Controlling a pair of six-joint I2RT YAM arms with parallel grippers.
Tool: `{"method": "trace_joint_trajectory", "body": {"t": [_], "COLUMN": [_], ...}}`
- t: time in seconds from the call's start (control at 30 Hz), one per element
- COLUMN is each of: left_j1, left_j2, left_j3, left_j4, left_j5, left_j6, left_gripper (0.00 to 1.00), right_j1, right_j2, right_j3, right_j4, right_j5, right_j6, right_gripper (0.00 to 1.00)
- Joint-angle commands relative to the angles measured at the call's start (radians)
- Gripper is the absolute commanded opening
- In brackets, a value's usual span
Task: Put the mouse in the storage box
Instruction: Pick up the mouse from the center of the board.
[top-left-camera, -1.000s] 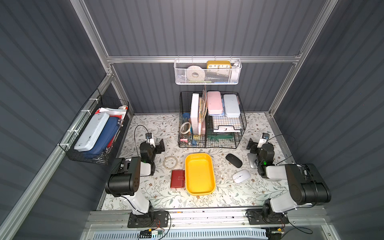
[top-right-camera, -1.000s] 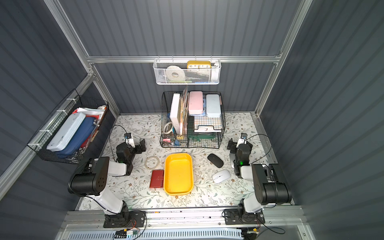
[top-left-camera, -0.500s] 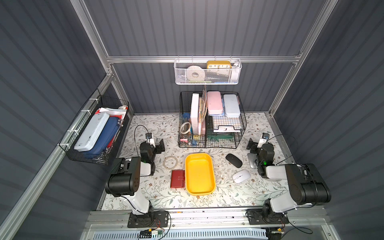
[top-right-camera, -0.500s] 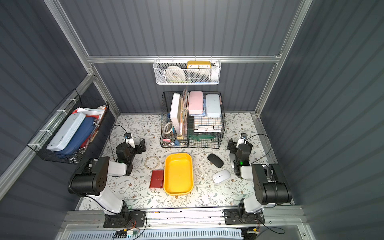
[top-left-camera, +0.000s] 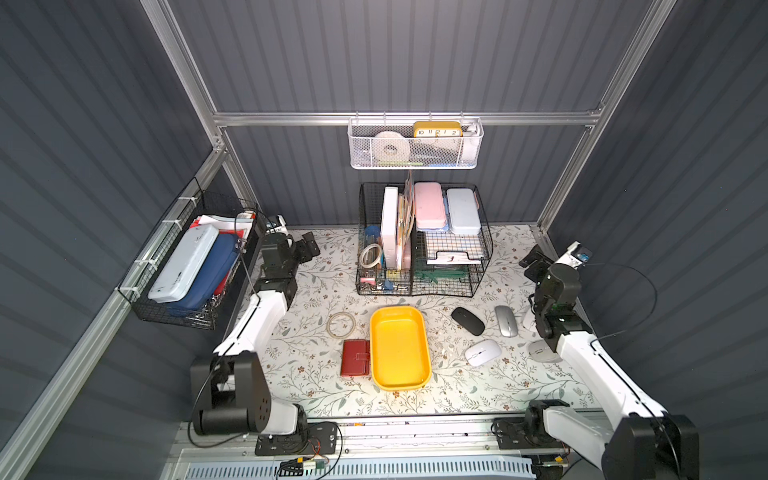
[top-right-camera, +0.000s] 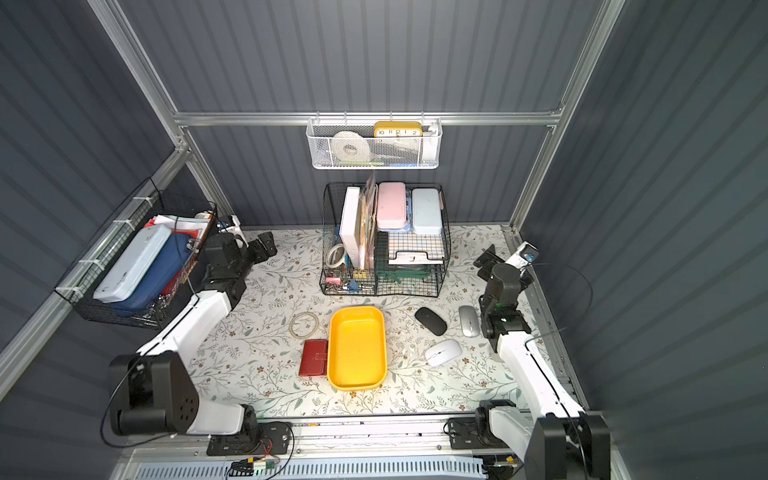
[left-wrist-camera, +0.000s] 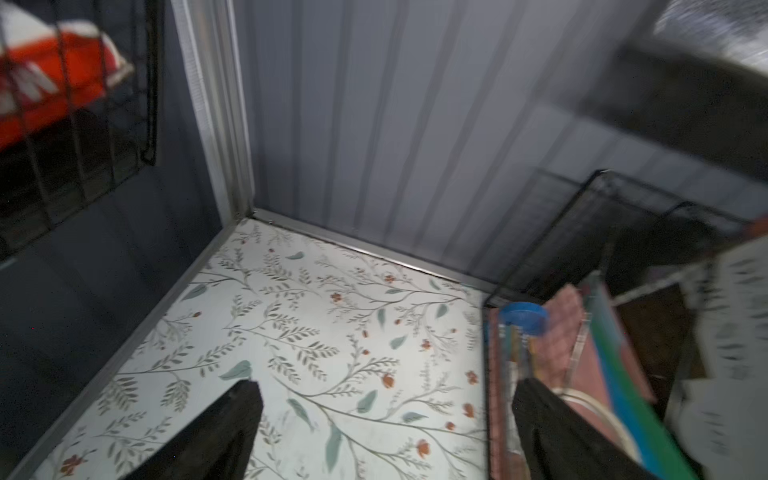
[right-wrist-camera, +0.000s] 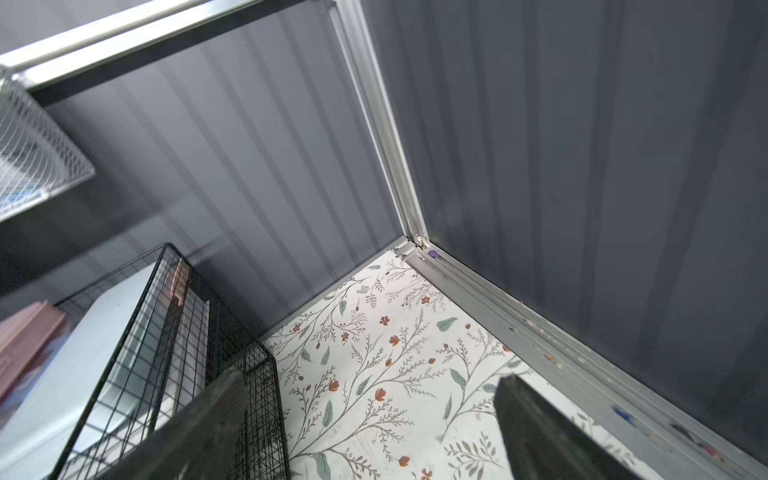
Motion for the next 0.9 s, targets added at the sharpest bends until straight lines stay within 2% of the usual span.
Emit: {"method": "trace_joint_trajectory", "body": {"t": [0.0, 0.07, 0.13, 0.17, 0.2, 0.27, 0.3, 0.47, 0.5, 0.67, 0.87], "left_j1": [0.0, 0.0, 0.0, 0.0, 0.0, 0.0, 0.0, 0.0, 0.0, -0.002, -0.001], "left_j2": [-0.099, -0.195, -0.271, -0.3, -0.323, -0.349, -0.352, -0.278, -0.259, -0.216, -0.267], "left_j3": [-0.144, -0.24, -0.307, -0.324, -0.343, -0.369, -0.36, -0.212, -0.189, -0.135, -0.085], "left_j4": [-0.162, -0.101, -0.129, -0.205, -0.241, -0.183, -0.194, -0.426, -0.478, -0.608, -0.73], "left_j5": [0.155, 0.145, 0.032, -0.07, -0.1, 0.001, 0.029, 0.158, 0.194, 0.409, 0.458], "left_j6": [-0.122, -0.177, -0.321, -0.447, -0.489, -0.398, -0.393, -0.305, -0.262, -0.197, -0.134], "left_gripper": [1.0, 0.99, 0.99, 0.99, 0.99, 0.99, 1.0, 0.97, 0.96, 0.96, 0.98], "right_j1": [-0.011, -0.012, -0.011, -0.012, -0.012, -0.012, -0.011, -0.012, -0.011, -0.011, -0.009], "right_j2": [0.011, -0.011, -0.045, -0.066, -0.087, -0.12, -0.131, -0.098, -0.075, 0.046, 0.112], "right_j3": [-0.02, -0.035, -0.056, -0.065, -0.073, -0.091, -0.092, -0.057, -0.049, 0.006, 0.006], "right_j4": [-0.362, -0.42, -0.457, -0.475, -0.492, -0.528, -0.557, -0.741, -0.776, -0.894, -0.961], "right_j5": [-0.054, -0.072, -0.089, -0.108, -0.133, -0.165, -0.178, -0.241, -0.256, -0.3, -0.481], "right_j6": [0.152, 0.159, 0.162, 0.159, 0.152, 0.163, 0.175, 0.241, 0.251, 0.238, 0.221], "right_gripper": [0.99, 0.99, 0.99, 0.99, 0.99, 0.99, 0.99, 0.97, 0.96, 0.94, 0.88]}}
